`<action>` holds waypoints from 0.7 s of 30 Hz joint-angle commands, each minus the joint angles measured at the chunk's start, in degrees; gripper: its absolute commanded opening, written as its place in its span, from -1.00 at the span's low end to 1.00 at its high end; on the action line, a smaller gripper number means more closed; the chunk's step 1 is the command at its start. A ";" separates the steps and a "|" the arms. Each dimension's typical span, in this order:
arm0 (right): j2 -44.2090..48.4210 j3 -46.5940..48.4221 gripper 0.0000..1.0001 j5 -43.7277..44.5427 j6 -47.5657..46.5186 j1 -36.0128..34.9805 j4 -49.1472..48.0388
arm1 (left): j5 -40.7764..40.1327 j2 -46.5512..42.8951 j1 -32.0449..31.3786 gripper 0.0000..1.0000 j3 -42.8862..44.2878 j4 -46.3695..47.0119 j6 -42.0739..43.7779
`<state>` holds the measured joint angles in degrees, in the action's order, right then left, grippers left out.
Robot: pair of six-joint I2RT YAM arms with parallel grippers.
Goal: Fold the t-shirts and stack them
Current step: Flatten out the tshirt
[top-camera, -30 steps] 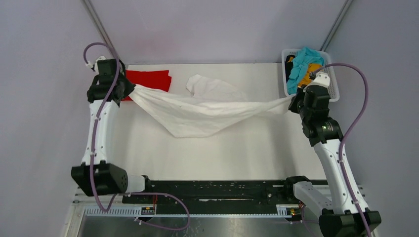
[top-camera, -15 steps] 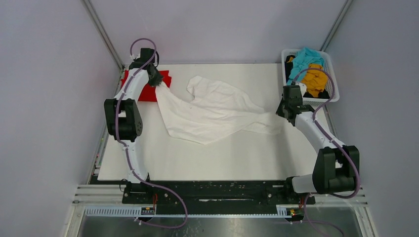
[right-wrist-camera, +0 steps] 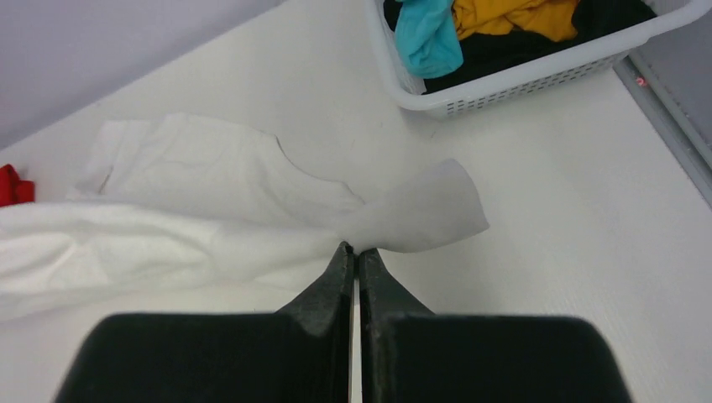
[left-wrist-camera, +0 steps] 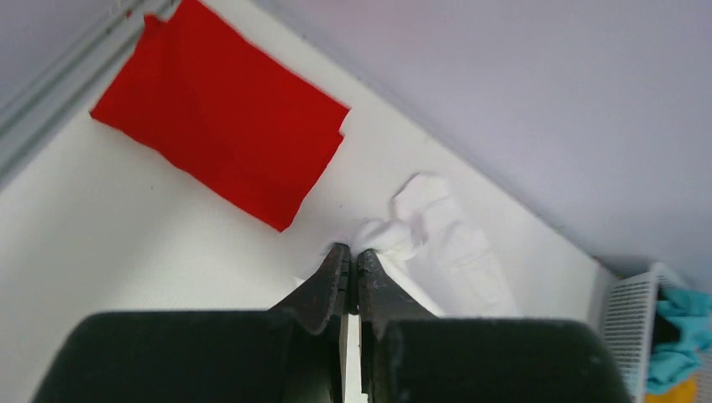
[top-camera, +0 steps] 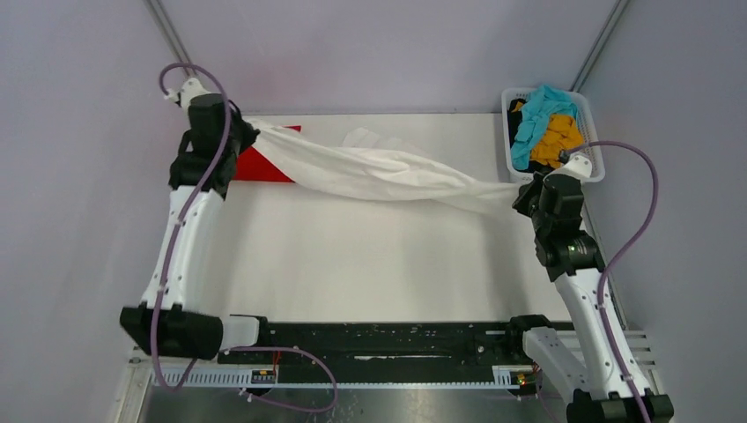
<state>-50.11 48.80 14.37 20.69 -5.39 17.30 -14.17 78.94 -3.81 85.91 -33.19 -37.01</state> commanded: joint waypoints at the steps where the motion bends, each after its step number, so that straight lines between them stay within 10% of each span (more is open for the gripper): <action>1: 8.02 -0.59 -1.00 -1.02 0.25 0.38 5.69 | -2.55 -10.48 0.21 -1.00 -1.55 3.13 2.03; 11: 11.23 0.84 -1.00 0.58 -1.14 0.38 8.72 | -3.68 -10.28 0.21 -1.00 3.35 0.38 4.53; 21: -10.23 -0.57 -1.00 1.65 1.10 0.38 2.81 | -1.48 27.58 0.21 -0.75 18.45 -9.61 4.13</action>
<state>-53.93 48.42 14.02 20.56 -5.28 23.40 -17.21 93.08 -3.73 99.46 -36.60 -33.26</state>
